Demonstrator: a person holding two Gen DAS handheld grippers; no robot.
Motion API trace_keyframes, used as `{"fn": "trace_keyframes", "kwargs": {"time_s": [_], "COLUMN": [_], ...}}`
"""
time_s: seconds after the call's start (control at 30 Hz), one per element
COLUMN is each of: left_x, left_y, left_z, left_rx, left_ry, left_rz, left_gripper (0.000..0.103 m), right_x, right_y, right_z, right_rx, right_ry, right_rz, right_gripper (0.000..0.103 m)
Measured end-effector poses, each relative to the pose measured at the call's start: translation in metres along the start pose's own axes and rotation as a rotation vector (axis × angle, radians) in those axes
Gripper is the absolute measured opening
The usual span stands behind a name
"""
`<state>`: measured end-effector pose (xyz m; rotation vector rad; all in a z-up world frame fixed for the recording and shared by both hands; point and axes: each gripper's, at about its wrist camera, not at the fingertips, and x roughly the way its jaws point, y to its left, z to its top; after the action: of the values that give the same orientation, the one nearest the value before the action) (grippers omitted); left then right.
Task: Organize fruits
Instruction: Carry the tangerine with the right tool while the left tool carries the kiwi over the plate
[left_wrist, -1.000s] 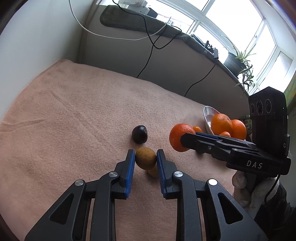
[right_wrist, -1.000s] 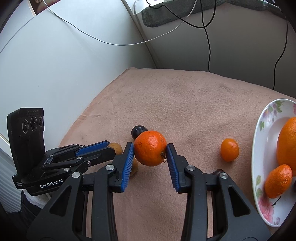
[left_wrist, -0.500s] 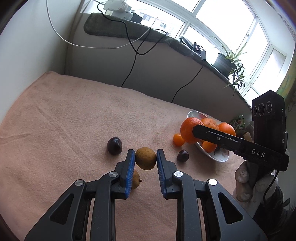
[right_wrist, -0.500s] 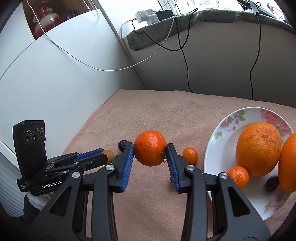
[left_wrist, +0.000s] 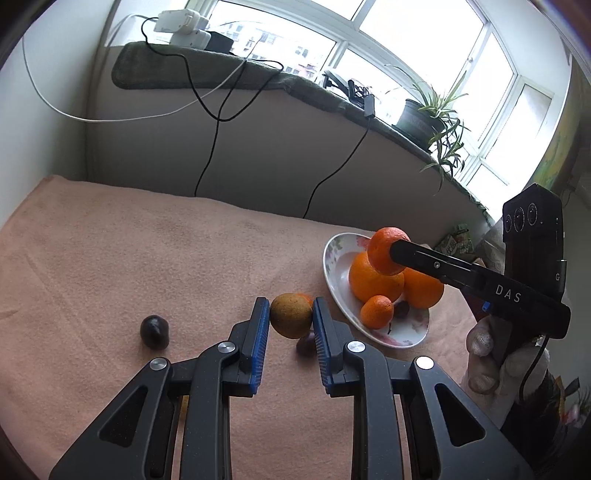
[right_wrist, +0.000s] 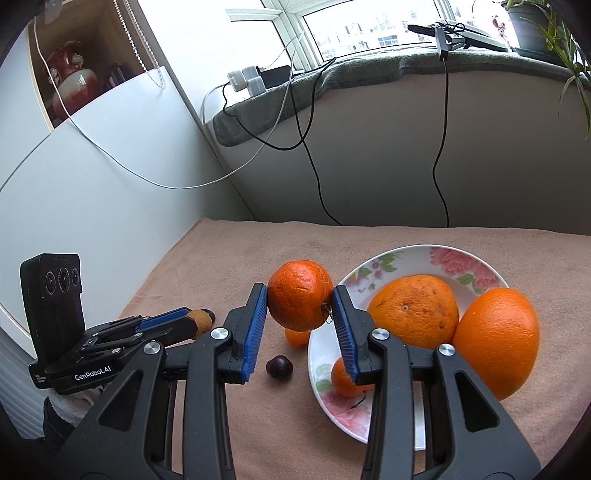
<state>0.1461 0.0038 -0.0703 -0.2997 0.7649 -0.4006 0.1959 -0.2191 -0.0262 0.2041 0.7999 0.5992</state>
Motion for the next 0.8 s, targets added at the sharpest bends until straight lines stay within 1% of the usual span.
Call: {"fn": "trace_keyframes", "kwargs": {"time_s": [0.33,0.47,0.8], "left_x": [0.022,0.03,0.051], "left_y": [-0.025,-0.031,-0.039], "left_z": [0.007,0.01,0.013], "left_rx": [0.04,0.03,0.046], "left_ry": [0.03,0.037,0.073], "left_rz": [-0.034,-0.058,-0.065], "left_gripper": [0.022,0.022,0.022], "right_x": [-0.015,-0.017,-0.005], "right_y": [-0.037,-0.051,-0.071], "right_z": [0.012,0.015,0.025], "right_rx": [0.019,0.028,0.035], "right_ry": [-0.025,-0.03,-0.006], "right_rz": [-0.067,-0.09,-0.124], "right_gripper": [0.038,0.038,0.038]}}
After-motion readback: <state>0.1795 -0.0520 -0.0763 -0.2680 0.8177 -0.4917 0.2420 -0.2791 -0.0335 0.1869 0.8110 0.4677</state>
